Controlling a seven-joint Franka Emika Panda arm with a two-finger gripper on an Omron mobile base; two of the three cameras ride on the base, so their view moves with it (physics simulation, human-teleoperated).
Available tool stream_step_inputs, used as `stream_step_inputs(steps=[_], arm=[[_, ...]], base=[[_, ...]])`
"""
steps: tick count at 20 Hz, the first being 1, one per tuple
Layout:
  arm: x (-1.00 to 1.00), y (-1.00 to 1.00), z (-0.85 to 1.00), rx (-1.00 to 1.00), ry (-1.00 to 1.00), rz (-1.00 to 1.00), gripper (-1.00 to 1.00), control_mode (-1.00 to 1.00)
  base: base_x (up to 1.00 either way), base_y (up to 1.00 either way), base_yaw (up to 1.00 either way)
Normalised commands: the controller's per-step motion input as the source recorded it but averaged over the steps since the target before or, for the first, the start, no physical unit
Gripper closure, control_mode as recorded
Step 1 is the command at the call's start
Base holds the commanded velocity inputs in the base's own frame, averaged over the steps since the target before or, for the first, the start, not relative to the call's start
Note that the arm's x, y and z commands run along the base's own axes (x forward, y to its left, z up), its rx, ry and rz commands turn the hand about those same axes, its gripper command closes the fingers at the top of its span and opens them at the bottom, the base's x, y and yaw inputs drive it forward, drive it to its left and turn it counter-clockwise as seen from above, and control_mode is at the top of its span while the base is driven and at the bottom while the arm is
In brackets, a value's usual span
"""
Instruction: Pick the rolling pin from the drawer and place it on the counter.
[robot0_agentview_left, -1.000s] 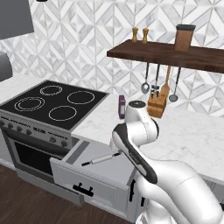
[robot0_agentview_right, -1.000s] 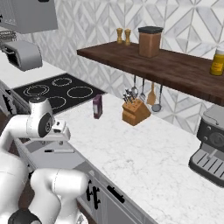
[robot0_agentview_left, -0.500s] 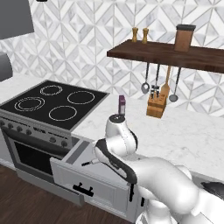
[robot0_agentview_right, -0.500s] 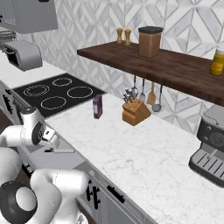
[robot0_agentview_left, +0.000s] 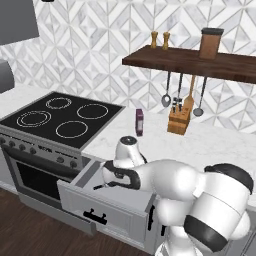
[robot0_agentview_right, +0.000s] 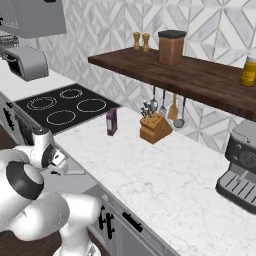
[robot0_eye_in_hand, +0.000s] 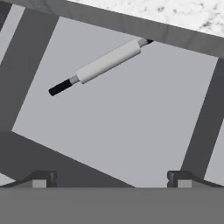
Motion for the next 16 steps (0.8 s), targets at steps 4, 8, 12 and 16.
stream_step_inputs(steps=[4,8,12,16], arm=[[0.33,0.30,-0.48,0.00,0.07,0.00,-1.00,-1.00],[0.24,0.42,-0.61,-0.01,0.08,0.00,-1.00,-1.00],[0.00,0.43,-0.64,0.00,0.13,0.00,-1.00,-1.00],[-0.65,0.56,-0.46,-0.01,0.11,0.00,-1.00,-1.00]], base=[[0.00,0.00,0.00],[0.00,0.00,0.00],[0.00,0.00,0.00],[0.00,0.00,0.00]])
